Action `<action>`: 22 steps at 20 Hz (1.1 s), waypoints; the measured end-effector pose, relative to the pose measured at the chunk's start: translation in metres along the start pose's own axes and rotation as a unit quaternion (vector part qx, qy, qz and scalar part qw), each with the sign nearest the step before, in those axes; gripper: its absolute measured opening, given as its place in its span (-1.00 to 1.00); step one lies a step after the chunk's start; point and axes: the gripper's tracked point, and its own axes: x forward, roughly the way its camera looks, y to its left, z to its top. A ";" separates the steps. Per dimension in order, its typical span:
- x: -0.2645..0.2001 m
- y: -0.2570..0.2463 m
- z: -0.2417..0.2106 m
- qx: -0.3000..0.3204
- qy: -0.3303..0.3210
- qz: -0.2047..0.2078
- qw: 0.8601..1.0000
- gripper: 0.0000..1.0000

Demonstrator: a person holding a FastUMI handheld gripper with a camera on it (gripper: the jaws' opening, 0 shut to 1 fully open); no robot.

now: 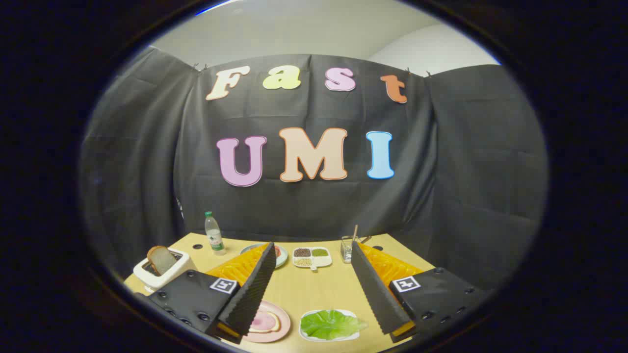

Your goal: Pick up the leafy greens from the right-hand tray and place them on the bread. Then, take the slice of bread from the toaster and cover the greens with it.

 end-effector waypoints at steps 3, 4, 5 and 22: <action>0.001 -0.009 0.001 0.010 0.001 0.002 1.000 0.97; 0.001 -0.012 0.001 0.014 0.001 0.006 1.000 0.97; 0.001 -0.014 0.001 0.015 0.003 0.008 1.000 0.97; 0.002 -0.047 -0.048 0.024 0.086 0.058 0.994 0.97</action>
